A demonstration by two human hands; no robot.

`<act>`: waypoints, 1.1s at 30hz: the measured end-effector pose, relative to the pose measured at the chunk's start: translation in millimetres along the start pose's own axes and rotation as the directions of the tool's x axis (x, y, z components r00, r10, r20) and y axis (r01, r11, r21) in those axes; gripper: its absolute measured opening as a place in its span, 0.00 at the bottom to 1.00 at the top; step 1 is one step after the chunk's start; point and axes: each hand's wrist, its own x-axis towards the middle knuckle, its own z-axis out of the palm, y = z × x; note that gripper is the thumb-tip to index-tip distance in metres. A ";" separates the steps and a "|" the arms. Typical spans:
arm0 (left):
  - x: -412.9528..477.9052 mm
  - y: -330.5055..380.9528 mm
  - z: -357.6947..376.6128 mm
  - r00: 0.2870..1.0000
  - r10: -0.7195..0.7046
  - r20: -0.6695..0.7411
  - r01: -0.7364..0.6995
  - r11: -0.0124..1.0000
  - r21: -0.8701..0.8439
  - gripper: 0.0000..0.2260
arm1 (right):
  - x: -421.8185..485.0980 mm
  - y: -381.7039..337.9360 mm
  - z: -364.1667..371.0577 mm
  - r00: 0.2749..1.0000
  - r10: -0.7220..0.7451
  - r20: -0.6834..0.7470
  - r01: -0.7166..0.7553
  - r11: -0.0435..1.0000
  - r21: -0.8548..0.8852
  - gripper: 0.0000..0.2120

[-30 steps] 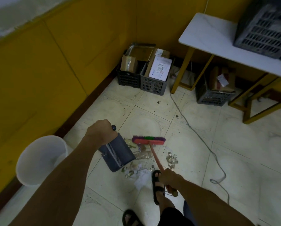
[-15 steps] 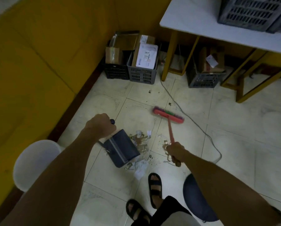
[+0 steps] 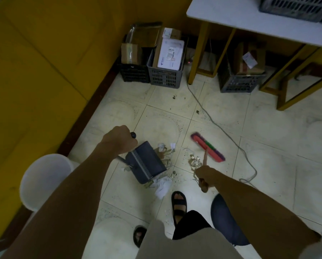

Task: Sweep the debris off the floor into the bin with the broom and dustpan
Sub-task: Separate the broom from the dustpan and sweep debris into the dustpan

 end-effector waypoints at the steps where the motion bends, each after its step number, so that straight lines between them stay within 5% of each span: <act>1: -1.4 -5.8 -1.4 1.000 -0.003 -0.006 0.003 1.000 -0.013 0.13 | -3.4 -3.0 9.8 0.999 -0.023 0.034 0.022 1.000 0.006 0.09; 6: -17.2 -41.1 -8.5 1.000 0.013 -0.020 -0.014 0.999 -0.049 0.15 | -17.8 -8.8 79.5 0.987 -0.042 0.155 0.046 0.999 -0.019 0.08; 11: -42.0 -102.1 -13.1 0.998 0.060 -0.029 -0.062 0.996 -0.058 0.15 | -63.8 -10.2 157.4 0.995 -0.076 0.058 0.078 0.996 -0.047 0.16; 19: -85.8 -184.0 -23.4 0.997 0.063 -0.043 -0.063 0.998 0.005 0.14 | -102.6 1.4 253.7 0.991 -0.092 0.101 0.100 0.992 -0.079 0.10; 27: -88.7 -201.0 -26.9 0.998 0.045 -0.031 -0.048 0.994 -0.096 0.14 | -95.2 1.4 209.7 0.967 -0.244 -0.068 0.238 0.967 -0.087 0.06; 33: -81.5 -181.7 -8.4 0.999 -0.051 -0.017 0.049 0.990 -0.135 0.14 | -74.8 -19.4 170.6 0.927 -0.361 -0.102 0.295 0.870 -0.395 0.06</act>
